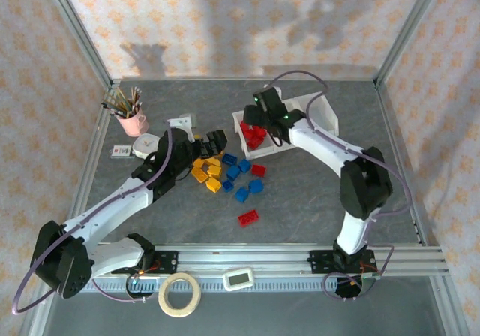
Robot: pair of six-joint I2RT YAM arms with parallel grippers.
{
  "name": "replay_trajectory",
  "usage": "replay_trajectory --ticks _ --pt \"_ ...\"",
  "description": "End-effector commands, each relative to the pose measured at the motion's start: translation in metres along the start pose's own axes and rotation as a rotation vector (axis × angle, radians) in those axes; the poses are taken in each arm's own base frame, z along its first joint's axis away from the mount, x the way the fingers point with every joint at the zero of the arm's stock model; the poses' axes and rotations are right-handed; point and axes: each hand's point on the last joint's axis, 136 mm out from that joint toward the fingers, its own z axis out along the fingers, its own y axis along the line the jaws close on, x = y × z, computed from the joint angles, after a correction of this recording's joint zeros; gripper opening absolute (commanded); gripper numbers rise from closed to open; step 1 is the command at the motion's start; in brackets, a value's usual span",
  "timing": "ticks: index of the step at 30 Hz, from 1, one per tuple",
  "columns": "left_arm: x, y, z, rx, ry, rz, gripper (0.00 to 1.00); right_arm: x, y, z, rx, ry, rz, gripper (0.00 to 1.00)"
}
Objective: Sort the legos into containers by color
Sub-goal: Pick up the lego from the center of the table.
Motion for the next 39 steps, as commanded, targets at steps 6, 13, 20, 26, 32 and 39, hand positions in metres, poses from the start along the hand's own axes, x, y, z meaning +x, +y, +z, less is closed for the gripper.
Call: replay_trajectory --ticks 6,13,20,26,32,39 --pt "0.032 0.009 -0.015 0.043 0.060 -0.091 0.99 0.071 -0.016 -0.029 -0.009 0.093 -0.083 0.84" --pt "0.063 0.009 -0.020 0.045 0.086 -0.139 0.99 0.139 -0.022 -0.036 -0.019 0.210 -0.143 0.84" --pt "0.079 0.011 -0.022 0.051 0.067 -0.202 0.99 0.183 -0.029 -0.032 0.003 0.294 -0.186 0.83" --pt "0.080 0.014 -0.024 0.049 0.046 -0.227 0.99 0.177 -0.017 -0.020 -0.003 0.271 -0.097 0.83" --pt "0.081 0.018 -0.026 0.029 0.042 -0.217 0.99 0.168 -0.014 -0.003 0.049 0.243 -0.044 0.84" --pt "0.080 0.022 -0.028 0.015 0.035 -0.207 0.99 0.169 -0.018 0.014 0.110 0.227 -0.022 0.80"
